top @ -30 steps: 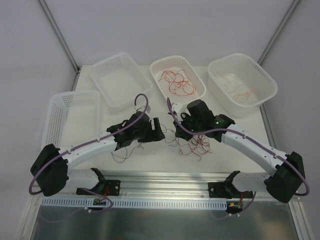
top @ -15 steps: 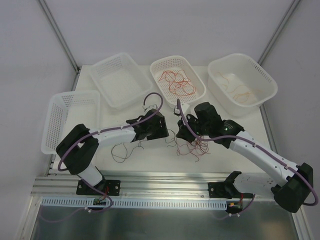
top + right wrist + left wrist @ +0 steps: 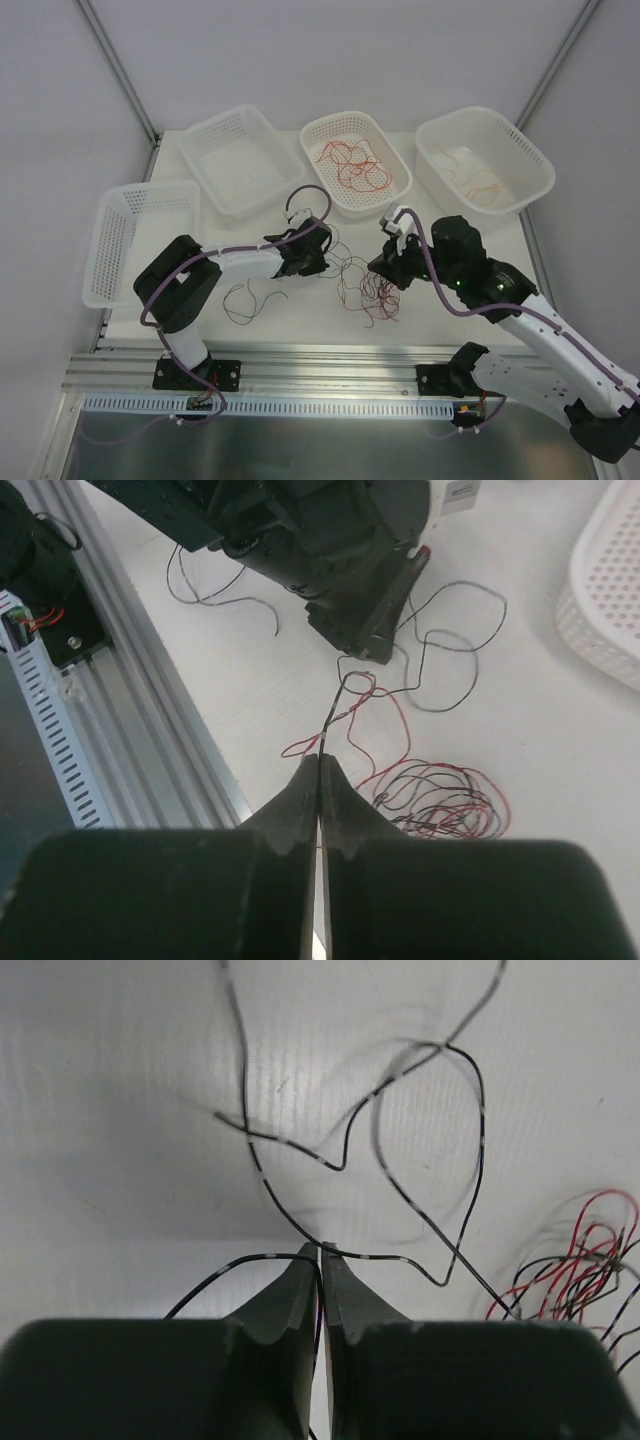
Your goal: Untangle the cables
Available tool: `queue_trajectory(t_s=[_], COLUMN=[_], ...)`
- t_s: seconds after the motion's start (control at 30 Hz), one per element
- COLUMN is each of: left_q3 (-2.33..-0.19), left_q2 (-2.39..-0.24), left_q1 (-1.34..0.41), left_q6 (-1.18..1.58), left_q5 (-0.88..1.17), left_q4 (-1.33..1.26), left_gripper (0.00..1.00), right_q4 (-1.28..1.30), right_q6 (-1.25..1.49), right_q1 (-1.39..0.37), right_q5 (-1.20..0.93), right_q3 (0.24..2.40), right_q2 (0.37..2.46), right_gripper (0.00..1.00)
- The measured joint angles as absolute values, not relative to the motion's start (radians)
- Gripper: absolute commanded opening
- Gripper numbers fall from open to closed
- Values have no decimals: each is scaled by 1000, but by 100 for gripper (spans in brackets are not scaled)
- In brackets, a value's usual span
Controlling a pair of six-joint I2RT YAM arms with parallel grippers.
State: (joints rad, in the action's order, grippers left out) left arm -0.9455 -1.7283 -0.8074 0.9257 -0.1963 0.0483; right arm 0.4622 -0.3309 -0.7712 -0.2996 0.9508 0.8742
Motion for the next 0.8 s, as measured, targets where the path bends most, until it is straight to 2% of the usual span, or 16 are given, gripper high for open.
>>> queue_trajectory(t_s=[0.5, 0.8], left_q3=[-838, -834], left_q2=[-1651, -1635], left_q1=[-664, -626], left_q6=[919, 893], left_q5=[-253, -273], left_q4=[41, 69], left_gripper=[0, 0], right_q4=[551, 582], right_q6=[-320, -308], right_q1=[-763, -762], right_q5=[73, 204], right_q3=[970, 1034], right_q2=[563, 490], right_gripper=[1, 1])
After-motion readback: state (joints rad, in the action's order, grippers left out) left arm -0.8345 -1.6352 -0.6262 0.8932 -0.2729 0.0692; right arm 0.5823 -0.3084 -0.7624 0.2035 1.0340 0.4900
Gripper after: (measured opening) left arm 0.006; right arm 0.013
